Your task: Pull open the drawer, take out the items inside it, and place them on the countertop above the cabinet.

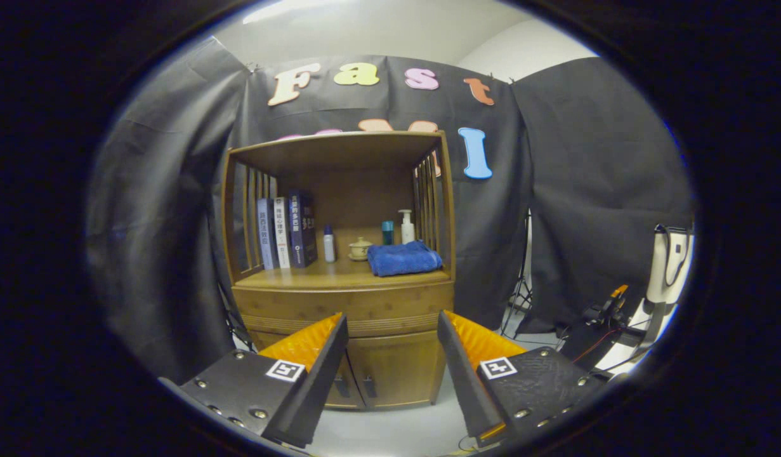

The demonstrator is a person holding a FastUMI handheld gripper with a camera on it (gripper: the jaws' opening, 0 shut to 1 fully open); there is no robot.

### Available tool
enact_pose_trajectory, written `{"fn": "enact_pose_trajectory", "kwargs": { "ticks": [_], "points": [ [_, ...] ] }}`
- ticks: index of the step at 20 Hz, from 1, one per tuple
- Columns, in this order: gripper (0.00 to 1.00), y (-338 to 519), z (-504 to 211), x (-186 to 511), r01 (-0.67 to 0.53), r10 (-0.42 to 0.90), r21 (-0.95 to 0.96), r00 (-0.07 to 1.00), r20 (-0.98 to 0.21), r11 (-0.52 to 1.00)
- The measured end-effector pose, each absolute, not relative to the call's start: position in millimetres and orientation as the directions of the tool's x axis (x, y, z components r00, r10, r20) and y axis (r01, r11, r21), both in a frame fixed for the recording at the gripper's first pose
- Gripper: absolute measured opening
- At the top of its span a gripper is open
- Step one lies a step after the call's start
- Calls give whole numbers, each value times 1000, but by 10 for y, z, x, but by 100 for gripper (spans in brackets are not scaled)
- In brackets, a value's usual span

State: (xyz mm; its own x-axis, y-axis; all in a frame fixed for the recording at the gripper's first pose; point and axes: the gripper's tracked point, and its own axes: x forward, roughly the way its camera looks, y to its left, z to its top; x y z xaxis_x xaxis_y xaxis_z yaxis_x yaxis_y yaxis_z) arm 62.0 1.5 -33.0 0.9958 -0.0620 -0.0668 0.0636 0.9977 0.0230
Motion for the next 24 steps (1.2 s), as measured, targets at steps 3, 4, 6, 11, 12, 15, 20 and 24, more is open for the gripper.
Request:
{"fn": "enact_pose_trajectory", "kwargs": {
  "ticks": [3,4,6,11,12,15,20,24],
  "points": [
    [88,183,-521,1006,70,-69,8,993,-93,998],
    [88,282,-594,1123,54,-52,11,993,-106,999],
    [88,570,-771,1373,-16,25,61,990,-138,998],
    [82,861,-1230,2032,-55,71,73,968,-240,996],
    [79,887,-1318,2185,-55,69,60,963,-259,997],
    [70,1077,-1561,2500,-113,123,50,940,-318,992],
    [68,1255,-2018,2778,-155,145,14,885,-441,988],
    [45,1199,-2073,2841,-132,114,-8,885,-451,991]
  ]
}}
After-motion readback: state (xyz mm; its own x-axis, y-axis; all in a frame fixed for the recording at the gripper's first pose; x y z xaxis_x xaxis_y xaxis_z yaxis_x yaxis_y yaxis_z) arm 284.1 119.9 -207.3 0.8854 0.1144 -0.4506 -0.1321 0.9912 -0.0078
